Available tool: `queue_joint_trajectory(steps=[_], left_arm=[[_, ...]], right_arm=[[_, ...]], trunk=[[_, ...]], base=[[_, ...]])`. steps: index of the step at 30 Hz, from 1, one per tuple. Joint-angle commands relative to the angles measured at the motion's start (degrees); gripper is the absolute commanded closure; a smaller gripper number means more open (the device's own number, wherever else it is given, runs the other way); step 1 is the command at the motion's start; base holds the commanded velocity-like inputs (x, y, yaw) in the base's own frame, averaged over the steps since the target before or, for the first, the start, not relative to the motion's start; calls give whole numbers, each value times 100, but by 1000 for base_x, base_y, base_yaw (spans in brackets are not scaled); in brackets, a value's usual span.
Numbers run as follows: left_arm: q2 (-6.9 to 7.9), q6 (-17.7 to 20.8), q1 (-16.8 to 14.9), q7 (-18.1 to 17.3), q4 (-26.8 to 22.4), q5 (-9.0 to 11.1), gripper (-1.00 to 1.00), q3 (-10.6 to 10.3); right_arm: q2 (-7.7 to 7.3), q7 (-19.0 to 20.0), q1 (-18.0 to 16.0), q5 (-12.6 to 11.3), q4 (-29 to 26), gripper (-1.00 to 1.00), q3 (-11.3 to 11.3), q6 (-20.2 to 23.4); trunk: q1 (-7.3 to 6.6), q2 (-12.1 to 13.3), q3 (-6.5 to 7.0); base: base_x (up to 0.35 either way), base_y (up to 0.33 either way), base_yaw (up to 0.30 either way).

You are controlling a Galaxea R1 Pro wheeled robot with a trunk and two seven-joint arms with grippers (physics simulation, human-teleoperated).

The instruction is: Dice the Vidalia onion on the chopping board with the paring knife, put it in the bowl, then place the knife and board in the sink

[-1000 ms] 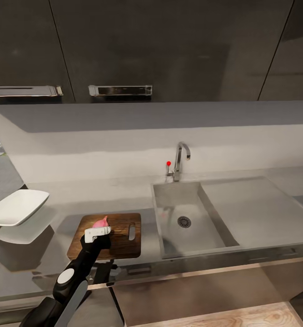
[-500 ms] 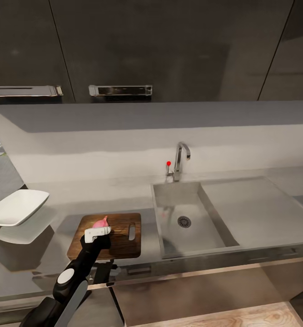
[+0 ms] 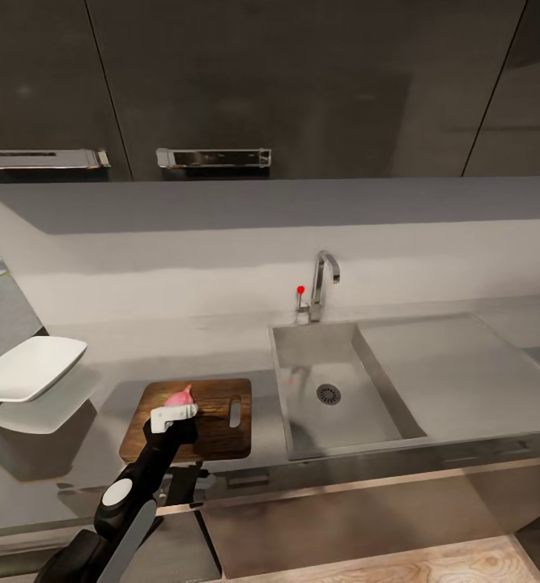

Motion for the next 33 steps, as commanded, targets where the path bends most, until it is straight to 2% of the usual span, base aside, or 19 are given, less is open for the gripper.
queue_joint_trajectory(steps=[1, 33], left_arm=[[8, 18, -5, 55, -9, 39, 100, -18], [5, 18, -5, 55, -7, 39, 100, -20]], right_arm=[[9, 49, -1, 38, -11, -100, -40, -13], [9, 49, -1, 38, -11, -100, -40, -17]], trunk=[[2, -6, -7], [2, -6, -46]], base=[[0, 0, 0], [0, 0, 0]])
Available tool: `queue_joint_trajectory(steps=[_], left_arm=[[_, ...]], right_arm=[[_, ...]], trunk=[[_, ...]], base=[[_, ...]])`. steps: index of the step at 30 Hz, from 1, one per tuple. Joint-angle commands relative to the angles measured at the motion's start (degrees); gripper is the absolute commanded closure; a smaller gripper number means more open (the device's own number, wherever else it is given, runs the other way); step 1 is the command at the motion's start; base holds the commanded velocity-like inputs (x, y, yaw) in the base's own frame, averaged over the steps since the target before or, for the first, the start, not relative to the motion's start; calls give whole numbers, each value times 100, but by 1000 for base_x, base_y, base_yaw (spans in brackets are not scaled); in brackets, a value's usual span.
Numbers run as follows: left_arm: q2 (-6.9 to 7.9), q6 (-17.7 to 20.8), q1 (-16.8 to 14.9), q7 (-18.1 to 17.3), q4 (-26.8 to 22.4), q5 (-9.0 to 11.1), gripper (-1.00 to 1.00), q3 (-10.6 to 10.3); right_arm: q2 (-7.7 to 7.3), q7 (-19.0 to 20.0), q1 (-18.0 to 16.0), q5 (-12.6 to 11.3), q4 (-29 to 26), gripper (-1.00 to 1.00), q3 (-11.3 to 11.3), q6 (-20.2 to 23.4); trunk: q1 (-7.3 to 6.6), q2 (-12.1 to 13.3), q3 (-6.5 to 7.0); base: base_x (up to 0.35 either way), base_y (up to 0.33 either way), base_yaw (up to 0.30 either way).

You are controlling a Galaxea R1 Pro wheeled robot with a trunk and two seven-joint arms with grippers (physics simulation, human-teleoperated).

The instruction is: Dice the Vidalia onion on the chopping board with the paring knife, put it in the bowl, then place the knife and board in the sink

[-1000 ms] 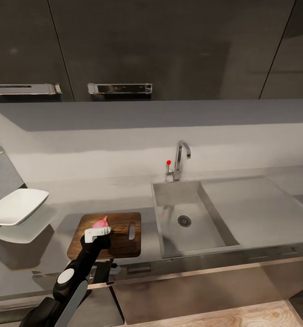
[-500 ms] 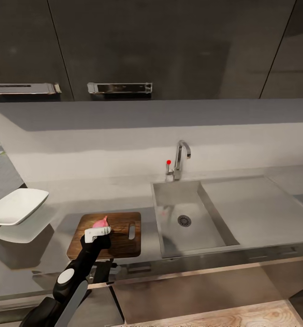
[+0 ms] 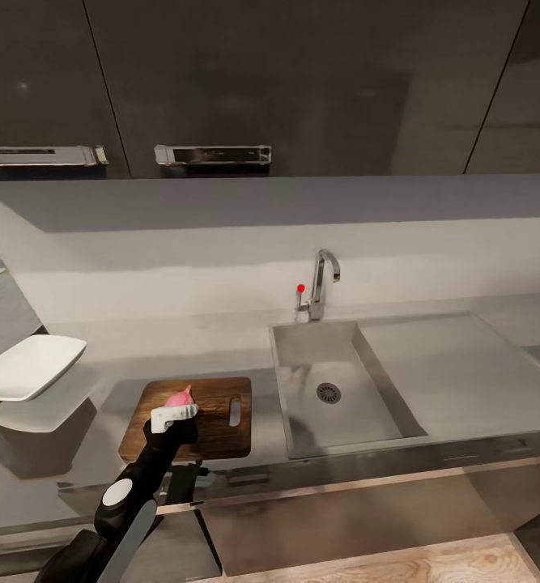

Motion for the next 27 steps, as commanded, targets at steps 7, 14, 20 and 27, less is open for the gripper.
queue_joint_trajectory(steps=[7, 14, 20, 27], left_arm=[[5, 19, -5, 55, -10, 39, 100, -20], [6, 19, -5, 55, -10, 39, 100, -20], [6, 19, -5, 55, -10, 39, 100, -20], [5, 19, -5, 55, -10, 39, 100, -21]], right_arm=[[9, 49, -2, 38, -10, -100, -40, -13], [9, 49, -4, 38, -11, -100, -40, -17], [9, 49, -4, 38, -11, -100, -40, -17], [9, 49, -3, 38, -11, -100, -40, -18]], trunk=[[2, -6, 12], [2, -6, 14], [2, -6, 41], [2, -6, 102]], base=[[0, 0, 0], [0, 0, 0], [0, 0, 0], [0, 0, 0]])
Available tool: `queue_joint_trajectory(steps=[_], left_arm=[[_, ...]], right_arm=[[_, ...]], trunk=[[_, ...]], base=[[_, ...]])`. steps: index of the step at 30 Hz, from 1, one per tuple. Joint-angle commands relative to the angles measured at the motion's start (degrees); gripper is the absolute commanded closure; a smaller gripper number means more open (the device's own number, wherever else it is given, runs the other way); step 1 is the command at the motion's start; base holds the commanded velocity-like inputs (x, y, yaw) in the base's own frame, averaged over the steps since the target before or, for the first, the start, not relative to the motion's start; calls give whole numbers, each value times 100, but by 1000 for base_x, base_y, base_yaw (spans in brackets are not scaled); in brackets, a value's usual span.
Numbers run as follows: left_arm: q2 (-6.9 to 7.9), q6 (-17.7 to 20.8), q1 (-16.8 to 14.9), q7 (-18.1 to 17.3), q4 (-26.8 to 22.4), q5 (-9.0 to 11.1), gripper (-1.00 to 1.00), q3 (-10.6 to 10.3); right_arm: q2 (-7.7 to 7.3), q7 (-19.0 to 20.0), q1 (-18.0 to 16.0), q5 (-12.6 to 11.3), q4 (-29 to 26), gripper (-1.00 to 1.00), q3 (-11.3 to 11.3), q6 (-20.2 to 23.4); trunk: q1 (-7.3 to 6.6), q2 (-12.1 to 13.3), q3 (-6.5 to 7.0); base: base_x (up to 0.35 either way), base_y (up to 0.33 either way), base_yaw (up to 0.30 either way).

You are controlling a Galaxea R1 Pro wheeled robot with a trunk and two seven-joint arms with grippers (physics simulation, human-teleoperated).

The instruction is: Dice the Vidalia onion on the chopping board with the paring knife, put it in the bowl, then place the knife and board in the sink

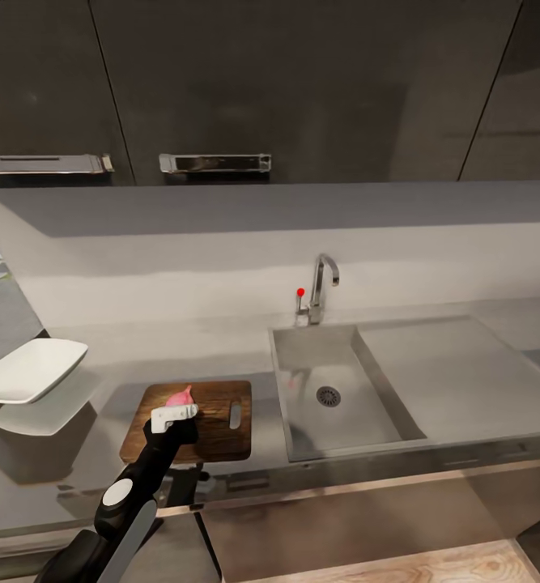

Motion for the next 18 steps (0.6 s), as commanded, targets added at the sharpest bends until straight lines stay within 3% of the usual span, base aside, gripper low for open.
queue_joint_trajectory(steps=[1, 9, 18], left_arm=[[9, 19, -5, 55, -9, 40, 100, -17], [6, 19, -5, 55, -9, 40, 100, -19], [8, 19, -5, 55, -9, 40, 100, -18]], right_arm=[[9, 49, -2, 38, -11, -100, -40, -13], [9, 48, -2, 38, -11, -100, -40, -13], [9, 49, -2, 38, -11, -100, -40, -10]], trunk=[[2, -6, 3], [2, -6, 36], [2, -6, -22]], base=[[0, 0, 0], [0, 0, 0], [0, 0, 0]])
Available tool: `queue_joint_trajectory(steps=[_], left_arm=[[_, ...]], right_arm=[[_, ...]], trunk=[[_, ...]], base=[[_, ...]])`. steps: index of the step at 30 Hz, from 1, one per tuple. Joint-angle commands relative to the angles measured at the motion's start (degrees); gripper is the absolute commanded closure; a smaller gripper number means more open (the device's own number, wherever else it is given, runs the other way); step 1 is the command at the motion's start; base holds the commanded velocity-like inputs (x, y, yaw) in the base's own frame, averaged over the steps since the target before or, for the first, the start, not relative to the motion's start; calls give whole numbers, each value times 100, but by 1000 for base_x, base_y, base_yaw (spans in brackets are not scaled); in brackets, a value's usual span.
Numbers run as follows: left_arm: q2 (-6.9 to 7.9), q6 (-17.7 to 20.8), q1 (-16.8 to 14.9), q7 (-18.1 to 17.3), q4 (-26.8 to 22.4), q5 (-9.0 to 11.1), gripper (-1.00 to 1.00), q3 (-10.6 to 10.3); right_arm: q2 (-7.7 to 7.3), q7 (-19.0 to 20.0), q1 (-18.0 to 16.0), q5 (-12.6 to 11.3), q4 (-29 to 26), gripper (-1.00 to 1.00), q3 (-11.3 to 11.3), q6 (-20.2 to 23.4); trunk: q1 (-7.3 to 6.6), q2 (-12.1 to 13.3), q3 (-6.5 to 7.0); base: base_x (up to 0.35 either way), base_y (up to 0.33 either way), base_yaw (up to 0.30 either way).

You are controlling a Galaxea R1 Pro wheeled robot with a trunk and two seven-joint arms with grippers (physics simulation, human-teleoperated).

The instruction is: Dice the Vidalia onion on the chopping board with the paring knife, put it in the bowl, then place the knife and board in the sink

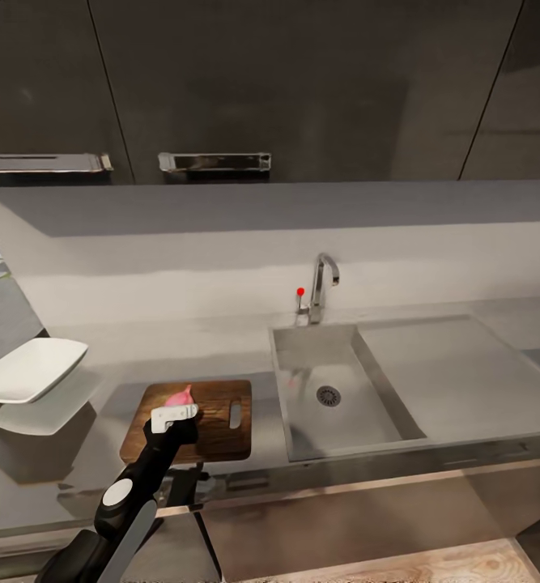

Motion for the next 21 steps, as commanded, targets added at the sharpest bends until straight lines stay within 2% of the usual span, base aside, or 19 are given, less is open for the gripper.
queue_joint_trajectory(steps=[1, 21], left_arm=[[7, 18, -5, 55, -10, 39, 100, -19], [7, 18, -5, 55, -10, 39, 100, -20]], right_arm=[[9, 49, 0, 38, -11, -100, -40, -14], [9, 45, -2, 38, -11, -100, -40, -7]], trunk=[[1, -7, -16], [1, -7, -193]], base=[[0, 0, 0], [0, 0, 0]])
